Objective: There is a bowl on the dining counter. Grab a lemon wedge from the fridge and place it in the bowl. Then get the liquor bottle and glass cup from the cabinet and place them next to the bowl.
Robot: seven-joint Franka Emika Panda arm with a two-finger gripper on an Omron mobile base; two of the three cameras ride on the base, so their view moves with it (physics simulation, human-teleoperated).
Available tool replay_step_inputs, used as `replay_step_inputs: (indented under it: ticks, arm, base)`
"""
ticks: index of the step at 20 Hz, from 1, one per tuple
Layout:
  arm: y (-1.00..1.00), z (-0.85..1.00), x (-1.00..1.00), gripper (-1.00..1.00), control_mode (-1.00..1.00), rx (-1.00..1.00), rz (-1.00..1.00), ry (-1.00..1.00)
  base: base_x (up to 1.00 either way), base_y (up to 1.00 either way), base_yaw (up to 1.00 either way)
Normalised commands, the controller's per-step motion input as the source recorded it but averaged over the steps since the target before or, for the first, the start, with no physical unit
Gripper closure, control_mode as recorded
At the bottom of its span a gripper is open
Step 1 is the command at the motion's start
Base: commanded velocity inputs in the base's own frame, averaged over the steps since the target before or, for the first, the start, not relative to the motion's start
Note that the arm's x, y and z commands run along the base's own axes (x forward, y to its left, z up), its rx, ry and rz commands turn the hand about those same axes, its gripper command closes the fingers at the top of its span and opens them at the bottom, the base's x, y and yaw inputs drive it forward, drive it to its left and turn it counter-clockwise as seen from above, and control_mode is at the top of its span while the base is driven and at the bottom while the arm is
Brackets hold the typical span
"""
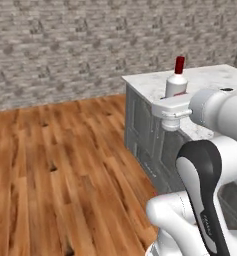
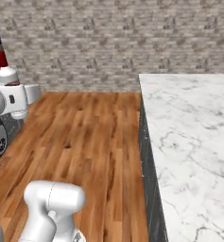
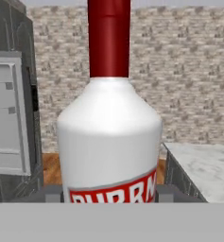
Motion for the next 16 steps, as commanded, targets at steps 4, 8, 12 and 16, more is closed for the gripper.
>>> replay_step_inputs:
  ticks: [4, 8, 12, 16]
  arm:
    - [0.0, 0.0, 0.0, 1.0, 1.0, 0.0, 0.0, 0.0]
    - [0.0, 0.0, 0.0, 1.0, 1.0, 0.0, 0.0, 0.0]
    - [0.0, 0.0, 0.0, 1.0, 1.0, 0.0, 0.0, 0.0]
    - [0.0, 0.0, 0.0, 1.0, 1.0, 0.0, 0.0, 0.0]
  base:
    - [1.0, 0.08, -0.29]
    - [1.0, 0.11, -0.18]
    - [1.0, 0.09, -0.15]
    - [1.0, 0.09, -0.14]
